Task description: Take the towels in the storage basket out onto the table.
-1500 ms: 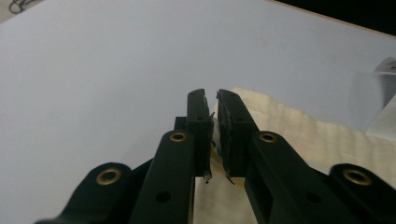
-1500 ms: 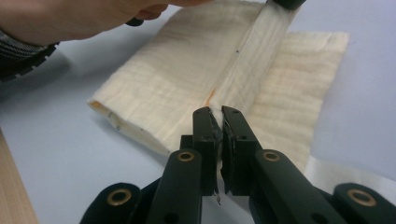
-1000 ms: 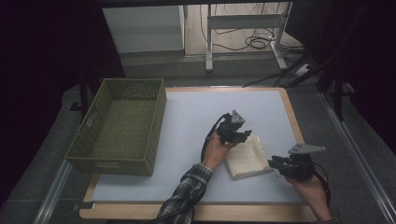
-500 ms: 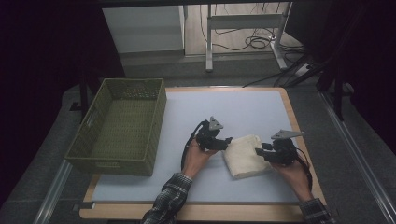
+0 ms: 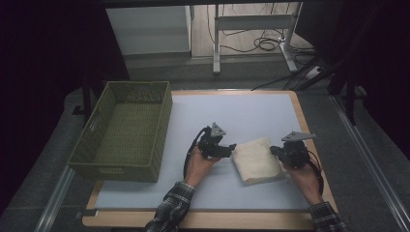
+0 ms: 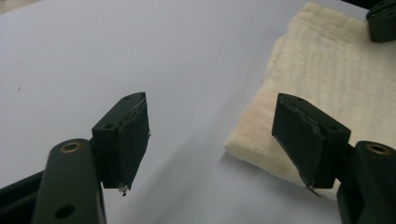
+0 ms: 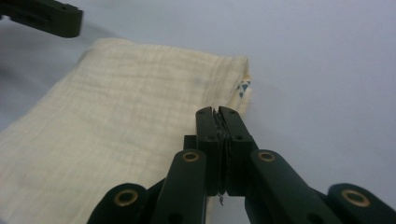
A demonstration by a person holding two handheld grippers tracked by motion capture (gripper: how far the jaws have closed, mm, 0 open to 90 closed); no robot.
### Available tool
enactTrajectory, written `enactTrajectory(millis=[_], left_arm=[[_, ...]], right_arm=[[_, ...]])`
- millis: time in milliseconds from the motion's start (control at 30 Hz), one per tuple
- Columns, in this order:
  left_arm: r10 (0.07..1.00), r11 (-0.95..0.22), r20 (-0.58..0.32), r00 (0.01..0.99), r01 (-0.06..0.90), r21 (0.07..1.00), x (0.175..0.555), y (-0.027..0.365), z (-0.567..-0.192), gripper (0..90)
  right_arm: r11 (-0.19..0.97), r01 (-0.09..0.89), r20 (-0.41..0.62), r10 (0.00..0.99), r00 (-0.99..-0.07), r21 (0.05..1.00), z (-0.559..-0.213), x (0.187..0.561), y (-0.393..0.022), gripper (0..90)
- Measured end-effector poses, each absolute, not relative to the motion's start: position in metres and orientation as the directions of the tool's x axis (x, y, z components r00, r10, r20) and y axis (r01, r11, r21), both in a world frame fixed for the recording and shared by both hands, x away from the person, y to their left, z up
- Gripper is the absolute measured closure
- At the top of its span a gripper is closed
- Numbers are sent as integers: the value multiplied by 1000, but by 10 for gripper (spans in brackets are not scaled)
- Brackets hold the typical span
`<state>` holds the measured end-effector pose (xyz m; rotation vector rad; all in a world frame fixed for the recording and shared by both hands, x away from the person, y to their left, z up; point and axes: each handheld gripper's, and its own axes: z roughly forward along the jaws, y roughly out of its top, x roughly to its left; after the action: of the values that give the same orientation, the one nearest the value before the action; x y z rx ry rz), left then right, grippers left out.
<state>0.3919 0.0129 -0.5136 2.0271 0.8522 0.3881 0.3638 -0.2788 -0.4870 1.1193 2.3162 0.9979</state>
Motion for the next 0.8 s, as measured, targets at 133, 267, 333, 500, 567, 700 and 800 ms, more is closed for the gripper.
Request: enactTrajectory(millis=[133,267,333,500,567,700,800], left_arm=[[689,-393,-37,723,416,820,392,6,-513,277],[682,-406,-33,730,416,814,394,1,-513,287],[680,-416,-25,733,413,810,393,1,-513,310],[682,-417,-37,730,429,801,391,8,-517,339],[684,-416,-41,728,435,798,391,10,-519,343],[689,-422,-45,723,451,786,396,7,-525,354],[693,-445,-26,720,456,771,402,1,-530,363]], right_arm=[[422,557,7,793,-610,715,-501,373,-282,867],[410,563,17,798,-602,717,-507,373,-286,735],[413,555,5,799,-602,722,-501,366,-288,718],[434,538,2,777,-629,723,-490,340,-295,657],[448,542,4,769,-639,711,-492,330,-296,635],[467,549,-20,774,-633,693,-499,318,-299,604],[447,574,-1,789,-614,686,-509,321,-304,568]])
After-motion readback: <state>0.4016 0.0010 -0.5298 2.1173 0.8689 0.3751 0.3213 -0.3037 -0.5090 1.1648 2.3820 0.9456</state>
